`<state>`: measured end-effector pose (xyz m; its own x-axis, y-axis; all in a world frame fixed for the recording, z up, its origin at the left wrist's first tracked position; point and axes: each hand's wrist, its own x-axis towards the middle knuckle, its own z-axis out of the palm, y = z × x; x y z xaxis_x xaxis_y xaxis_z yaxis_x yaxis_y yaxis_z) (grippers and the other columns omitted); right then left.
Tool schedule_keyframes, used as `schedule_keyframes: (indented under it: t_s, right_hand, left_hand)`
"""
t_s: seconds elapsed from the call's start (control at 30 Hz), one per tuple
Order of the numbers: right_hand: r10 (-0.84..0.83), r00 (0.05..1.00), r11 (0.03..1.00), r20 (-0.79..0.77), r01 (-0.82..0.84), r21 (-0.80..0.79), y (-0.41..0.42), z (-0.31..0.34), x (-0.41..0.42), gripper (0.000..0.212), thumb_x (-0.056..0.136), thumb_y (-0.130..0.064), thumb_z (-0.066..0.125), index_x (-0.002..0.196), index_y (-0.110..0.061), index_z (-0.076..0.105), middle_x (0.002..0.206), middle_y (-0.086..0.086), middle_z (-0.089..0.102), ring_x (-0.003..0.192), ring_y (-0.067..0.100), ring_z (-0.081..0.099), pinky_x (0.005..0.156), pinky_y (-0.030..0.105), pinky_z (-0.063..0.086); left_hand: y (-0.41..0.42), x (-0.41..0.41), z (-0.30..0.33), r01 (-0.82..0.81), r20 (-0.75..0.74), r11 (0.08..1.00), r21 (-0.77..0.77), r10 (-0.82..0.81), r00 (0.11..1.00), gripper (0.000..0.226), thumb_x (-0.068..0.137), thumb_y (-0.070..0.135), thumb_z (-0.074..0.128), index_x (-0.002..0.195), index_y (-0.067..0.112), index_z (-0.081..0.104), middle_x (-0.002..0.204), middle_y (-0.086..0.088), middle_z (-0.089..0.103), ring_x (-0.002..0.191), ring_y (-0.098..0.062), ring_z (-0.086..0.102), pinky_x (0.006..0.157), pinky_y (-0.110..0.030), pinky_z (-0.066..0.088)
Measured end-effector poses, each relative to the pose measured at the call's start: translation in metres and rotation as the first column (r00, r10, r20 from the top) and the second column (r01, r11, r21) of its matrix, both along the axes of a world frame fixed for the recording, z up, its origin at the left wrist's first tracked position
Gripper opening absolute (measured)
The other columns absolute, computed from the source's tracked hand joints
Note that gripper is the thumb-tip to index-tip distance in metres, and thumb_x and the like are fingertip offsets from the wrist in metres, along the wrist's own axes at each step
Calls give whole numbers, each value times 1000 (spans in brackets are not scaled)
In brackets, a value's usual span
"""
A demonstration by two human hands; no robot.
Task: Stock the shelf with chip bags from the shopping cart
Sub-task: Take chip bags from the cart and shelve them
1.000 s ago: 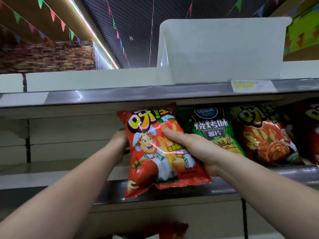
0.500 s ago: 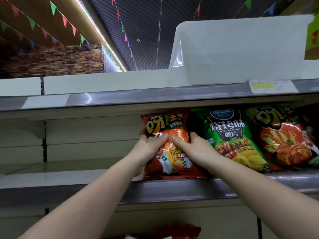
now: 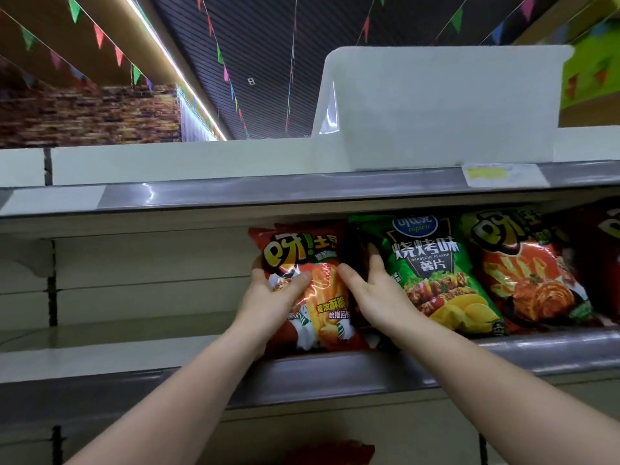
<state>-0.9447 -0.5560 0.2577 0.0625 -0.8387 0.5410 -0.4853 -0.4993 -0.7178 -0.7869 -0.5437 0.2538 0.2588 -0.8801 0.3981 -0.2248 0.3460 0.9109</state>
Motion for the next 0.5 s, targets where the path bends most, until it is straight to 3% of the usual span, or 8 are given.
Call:
schedule_keyframes:
  t_s: [0.07,0.17,0.27,0.37,0.5]
  right_hand:
    - [4,1000,1000,-11,-4,1,0,0,0,70,96,-43,42,151,-16,6,144,12,42,129,29,43,104,32,34]
    - [-14,997,1000,-70,12,-26,2,-4,1,66,96,-36,45,150,-17,12,139,12,48,123,27,49,98,28,38]
    - [-55,991,995,-126,43,-95,7,-8,4,64,96,-27,47,150,-15,15,145,11,39,130,25,41,102,27,33]
    - [-101,980,987,-172,77,-139,8,-11,4,64,96,-22,47,149,-12,15,152,9,27,138,23,30,107,25,25]
    - [-116,967,987,-226,87,-134,7,-13,4,64,96,-22,46,150,-12,12,153,9,22,138,24,29,108,25,24]
  left_hand:
    - [-2,-2,3,38,-4,999,21,-38,999,46,84,33,70,111,16,37,92,3,59,78,-14,63,65,-27,51]
    - [-7,-6,7,71,-1,997,39,-71,997,45,85,36,68,111,16,38,92,4,58,78,-11,60,64,-24,47]
    - [-13,-16,8,75,18,995,69,-76,997,45,87,39,65,114,14,38,108,-1,57,90,-15,59,75,-27,47]
    - [-18,-25,6,96,50,991,96,-101,994,69,81,50,67,127,5,43,121,-8,61,107,-24,61,96,-39,48]
    - [-38,-23,-4,68,84,995,76,-75,994,110,44,75,60,132,12,46,124,-8,62,112,-28,60,100,-46,46]
